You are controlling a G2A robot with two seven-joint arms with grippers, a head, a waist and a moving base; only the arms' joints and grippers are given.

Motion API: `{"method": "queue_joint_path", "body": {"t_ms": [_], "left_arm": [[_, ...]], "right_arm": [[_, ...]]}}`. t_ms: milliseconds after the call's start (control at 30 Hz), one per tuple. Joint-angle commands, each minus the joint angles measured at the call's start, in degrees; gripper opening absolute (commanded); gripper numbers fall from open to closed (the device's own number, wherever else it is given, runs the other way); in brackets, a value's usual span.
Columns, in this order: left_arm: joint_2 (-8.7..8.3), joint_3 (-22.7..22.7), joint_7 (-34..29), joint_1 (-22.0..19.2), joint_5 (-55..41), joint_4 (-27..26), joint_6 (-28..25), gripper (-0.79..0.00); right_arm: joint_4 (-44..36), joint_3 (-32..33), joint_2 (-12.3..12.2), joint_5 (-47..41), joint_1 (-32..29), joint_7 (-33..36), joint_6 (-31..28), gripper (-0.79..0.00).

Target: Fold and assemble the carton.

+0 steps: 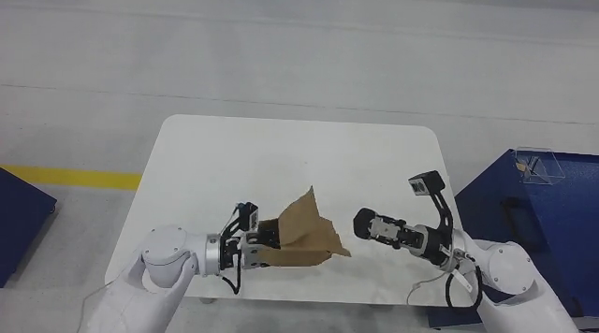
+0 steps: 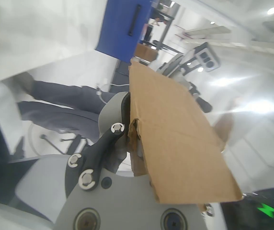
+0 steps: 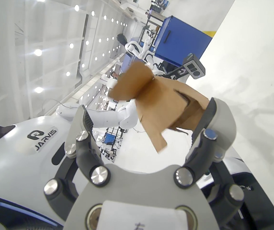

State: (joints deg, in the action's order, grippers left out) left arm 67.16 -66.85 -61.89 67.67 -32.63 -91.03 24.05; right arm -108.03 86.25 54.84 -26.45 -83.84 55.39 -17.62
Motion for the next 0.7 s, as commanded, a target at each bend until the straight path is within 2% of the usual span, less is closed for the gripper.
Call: {"method": "queue_joint_path", "body": {"t_ms": [0,167,333,667], "left_arm": [[0.49,1.6,-1.3,-2.3,-4.7,4.1,0.8,-0.785],[1.33,4.6,-3.6,-5.4,-6.8,8.6,-4.2,-0.785],[1.35,4.8,-3.9,-5.5,-6.6,8.6,-4.9,-0.785],[1.3,4.4,-0.4,-4.7,-8.3,6.4,-5.8,-0.785]], "right_arm": [[0.1,1.1,-0.1,-0.4,-0.5,-0.3,0.1,0.0],[1.1,2.8,-0.2,2.5,-0.9,-1.8,1.0,0.0],[2.6,1.4,-0.1,10.0,0.0,-6.0,2.8,0.0],[3.4,-6.2,0.3,28.5,2.6,-10.0,5.4,0.0]]}}
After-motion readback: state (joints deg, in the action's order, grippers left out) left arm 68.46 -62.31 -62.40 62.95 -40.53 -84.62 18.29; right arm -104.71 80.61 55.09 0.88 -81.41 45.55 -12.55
